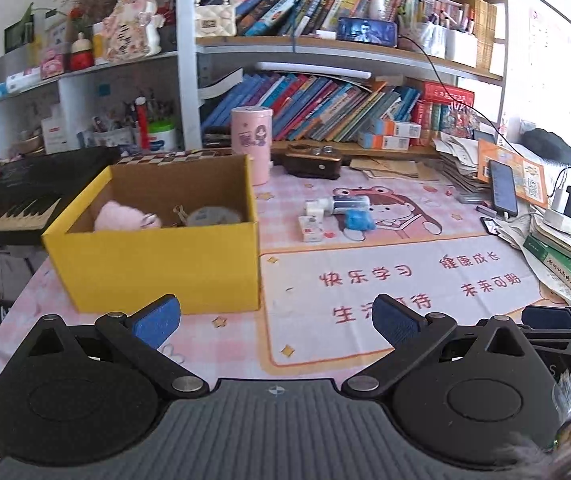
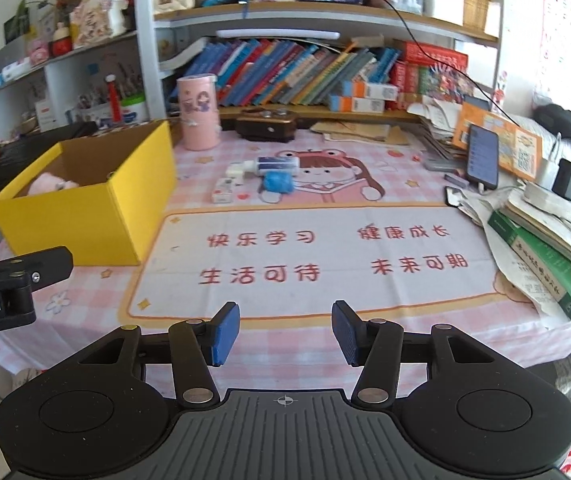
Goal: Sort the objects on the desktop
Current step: 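Withdraw both open tools from the box toward the items on the mat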
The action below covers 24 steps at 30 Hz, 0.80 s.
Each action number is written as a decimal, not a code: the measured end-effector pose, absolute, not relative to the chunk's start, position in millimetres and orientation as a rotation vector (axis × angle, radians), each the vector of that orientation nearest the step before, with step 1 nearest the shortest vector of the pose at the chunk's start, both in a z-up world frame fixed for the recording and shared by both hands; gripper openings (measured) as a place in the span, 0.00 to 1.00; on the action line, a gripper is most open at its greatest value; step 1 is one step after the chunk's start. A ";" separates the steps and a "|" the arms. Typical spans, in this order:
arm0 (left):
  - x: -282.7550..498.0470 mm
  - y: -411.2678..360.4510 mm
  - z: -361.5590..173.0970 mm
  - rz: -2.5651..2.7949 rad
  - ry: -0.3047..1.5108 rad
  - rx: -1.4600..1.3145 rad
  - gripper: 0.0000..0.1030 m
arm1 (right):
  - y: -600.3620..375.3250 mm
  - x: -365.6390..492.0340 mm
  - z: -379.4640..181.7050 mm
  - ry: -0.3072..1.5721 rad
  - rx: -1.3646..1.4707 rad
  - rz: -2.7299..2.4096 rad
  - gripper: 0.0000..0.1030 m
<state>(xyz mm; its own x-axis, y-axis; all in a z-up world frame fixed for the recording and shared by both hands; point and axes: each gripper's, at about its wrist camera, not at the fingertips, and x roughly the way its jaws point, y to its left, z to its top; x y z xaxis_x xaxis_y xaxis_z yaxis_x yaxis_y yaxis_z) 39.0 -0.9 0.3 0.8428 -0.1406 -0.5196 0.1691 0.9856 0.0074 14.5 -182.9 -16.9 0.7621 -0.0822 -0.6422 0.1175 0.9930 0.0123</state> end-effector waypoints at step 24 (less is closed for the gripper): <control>115.1 -93.0 -9.7 -0.148 0.618 0.045 0.99 | -263.8 99.5 -27.4 0.755 0.040 -0.032 0.50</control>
<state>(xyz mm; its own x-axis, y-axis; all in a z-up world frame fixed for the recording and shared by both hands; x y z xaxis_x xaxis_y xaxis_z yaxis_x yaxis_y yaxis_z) 115.1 -93.0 -9.7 0.8048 -0.1250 -0.5802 0.1520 0.9884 -0.0020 99.5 -263.8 -27.4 0.7281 -0.0150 -0.6853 0.0437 0.9987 0.0246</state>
